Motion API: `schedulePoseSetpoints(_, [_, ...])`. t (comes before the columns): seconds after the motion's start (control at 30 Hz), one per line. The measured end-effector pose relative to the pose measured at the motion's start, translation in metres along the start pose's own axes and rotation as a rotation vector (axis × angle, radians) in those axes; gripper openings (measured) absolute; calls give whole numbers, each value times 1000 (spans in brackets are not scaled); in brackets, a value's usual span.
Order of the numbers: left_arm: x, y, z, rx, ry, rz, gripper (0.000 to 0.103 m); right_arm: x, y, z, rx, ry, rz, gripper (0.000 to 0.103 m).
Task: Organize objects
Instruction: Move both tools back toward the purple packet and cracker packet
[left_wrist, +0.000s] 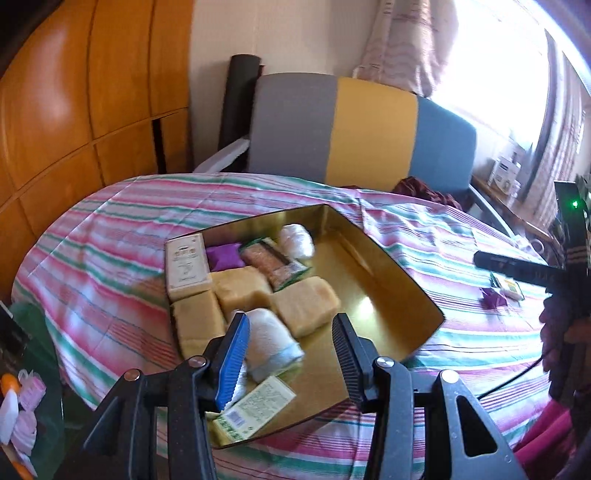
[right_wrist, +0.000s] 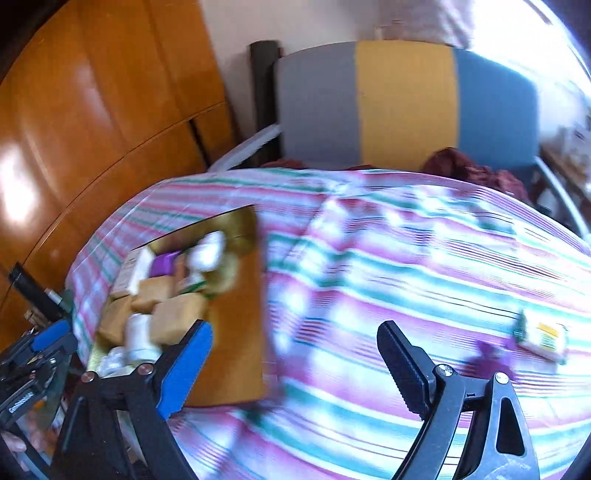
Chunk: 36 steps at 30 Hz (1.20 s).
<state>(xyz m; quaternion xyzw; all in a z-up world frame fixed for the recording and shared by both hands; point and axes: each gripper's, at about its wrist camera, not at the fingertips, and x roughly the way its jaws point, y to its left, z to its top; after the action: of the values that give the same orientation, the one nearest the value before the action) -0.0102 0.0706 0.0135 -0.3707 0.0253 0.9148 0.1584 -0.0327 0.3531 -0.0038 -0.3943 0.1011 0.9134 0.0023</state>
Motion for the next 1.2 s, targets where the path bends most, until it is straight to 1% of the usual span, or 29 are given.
schedulePoseSetpoints(0.13, [6, -22, 5, 50, 16, -40, 47, -20, -52, -2, 54, -25, -97, 91])
schedulePoseSetpoints(0.27, [19, -49, 11, 80, 58, -92, 47, -39, -113, -12, 150, -54, -217, 92])
schedulePoseSetpoints(0.33, [28, -67, 13, 98, 87, -134, 47, -48, -148, -20, 229, -75, -292, 92])
schedulePoseSetpoints(0.43, [36, -100, 13, 161, 101, -191, 47, -59, -198, -37, 392, -106, -388, 92])
schedulePoseSetpoints(0.5, [44, -126, 12, 212, 121, -234, 47, -64, -226, -50, 525, -120, -415, 92])
schedulePoseSetpoints(0.53, [48, -136, 12, 226, 132, -251, 47, -66, -238, -55, 591, -120, -419, 92])
schedulePoseSetpoints(0.6, [60, -159, 12, 242, 170, -302, 47, -70, -247, -57, 645, -143, -405, 92])
schedulePoseSetpoints(0.7, [79, -191, 12, 241, 235, -369, 47, -73, -247, -55, 643, -152, -399, 92])
schedulePoseSetpoints(0.77, [92, -210, 12, 237, 272, -411, 47, -73, -246, -54, 642, -154, -377, 92])
schedulePoseSetpoints(0.83, [102, -230, 12, 254, 289, -422, 47, -74, -243, -54, 636, -155, -369, 92])
schedulePoseSetpoints(0.9, [110, -251, 11, 315, 272, -417, 47, -73, -244, -54, 637, -149, -361, 92])
schedulePoseSetpoints(0.97, [118, -277, 9, 426, 251, -423, 47, -71, -246, -56, 652, -145, -343, 92])
schedulePoseSetpoints(1.0, [122, -286, 9, 462, 250, -429, 49, -70, -247, -57, 661, -142, -332, 92])
schedulePoseSetpoints(1.07, [131, -304, 10, 535, 252, -444, 61, -69, -250, -59, 674, -136, -321, 92])
schedulePoseSetpoints(1.2, [148, -333, 12, 666, 255, -471, 63, -70, -254, -62, 703, -129, -290, 92])
